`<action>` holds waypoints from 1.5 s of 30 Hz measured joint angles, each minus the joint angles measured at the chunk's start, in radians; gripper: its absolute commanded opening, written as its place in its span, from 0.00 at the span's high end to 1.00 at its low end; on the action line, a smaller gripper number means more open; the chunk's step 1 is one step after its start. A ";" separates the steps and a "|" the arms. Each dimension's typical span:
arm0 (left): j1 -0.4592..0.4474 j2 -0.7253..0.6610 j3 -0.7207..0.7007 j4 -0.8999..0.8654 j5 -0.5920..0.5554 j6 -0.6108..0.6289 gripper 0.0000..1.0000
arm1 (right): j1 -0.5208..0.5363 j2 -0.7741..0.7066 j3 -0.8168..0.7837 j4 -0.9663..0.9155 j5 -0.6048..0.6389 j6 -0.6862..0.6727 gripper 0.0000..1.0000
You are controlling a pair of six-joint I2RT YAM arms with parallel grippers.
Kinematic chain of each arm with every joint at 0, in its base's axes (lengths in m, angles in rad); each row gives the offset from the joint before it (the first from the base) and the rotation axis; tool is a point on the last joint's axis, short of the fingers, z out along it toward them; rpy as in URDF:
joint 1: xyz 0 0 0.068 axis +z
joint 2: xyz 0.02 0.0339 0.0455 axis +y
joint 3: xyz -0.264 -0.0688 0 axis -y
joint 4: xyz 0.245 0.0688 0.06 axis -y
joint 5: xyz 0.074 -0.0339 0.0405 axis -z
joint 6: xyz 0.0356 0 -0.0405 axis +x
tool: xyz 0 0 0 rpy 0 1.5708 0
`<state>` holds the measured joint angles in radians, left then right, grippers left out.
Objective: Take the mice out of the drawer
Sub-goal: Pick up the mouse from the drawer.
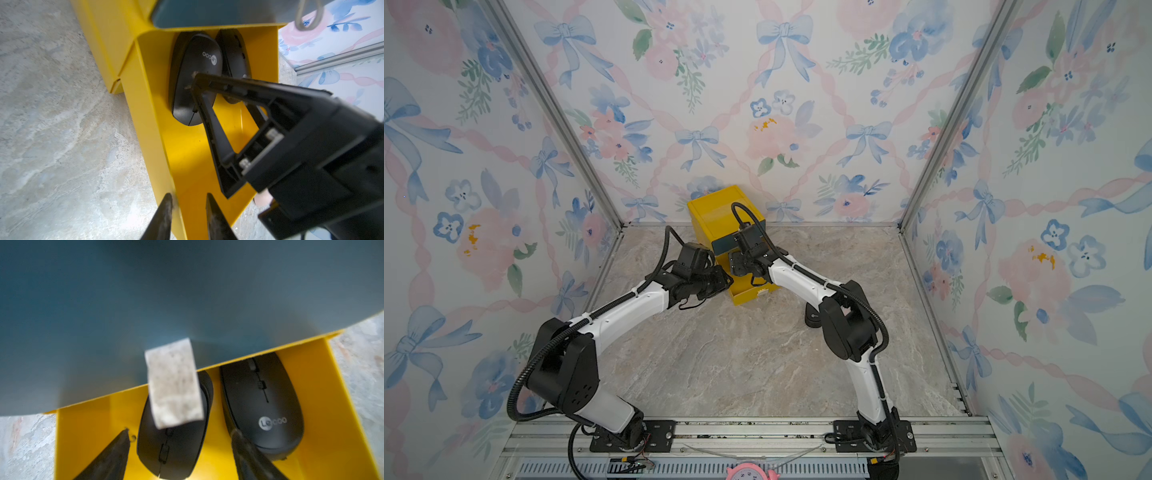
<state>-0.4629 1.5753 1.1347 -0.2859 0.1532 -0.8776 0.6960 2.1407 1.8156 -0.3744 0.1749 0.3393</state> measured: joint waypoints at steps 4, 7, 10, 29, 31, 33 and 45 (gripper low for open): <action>0.007 -0.004 -0.010 0.000 -0.005 -0.010 0.70 | 0.003 0.008 -0.007 -0.043 0.023 -0.004 0.26; 0.012 -0.010 -0.020 0.000 -0.012 -0.016 0.70 | 0.009 0.008 -0.008 -0.064 0.017 -0.008 0.24; 0.014 -0.011 -0.023 0.000 -0.015 -0.017 0.70 | 0.015 0.010 -0.011 -0.064 -0.015 -0.011 0.22; 0.020 -0.012 -0.034 0.000 -0.025 -0.017 0.70 | 0.023 0.139 0.145 -0.087 0.039 -0.011 0.28; 0.023 -0.012 -0.034 0.001 -0.025 -0.017 0.70 | 0.023 0.139 0.140 -0.086 0.045 -0.011 0.28; 0.025 -0.012 -0.034 0.001 -0.025 -0.017 0.70 | 0.023 0.139 0.140 -0.086 0.046 -0.011 0.24; 0.032 -0.015 -0.041 0.003 -0.025 -0.017 0.70 | 0.009 0.169 0.185 -0.079 0.003 -0.037 0.36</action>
<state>-0.4313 1.5604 1.0939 -0.2832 0.1284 -0.8948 0.7052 2.3100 2.0006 -0.4530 0.1783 0.3027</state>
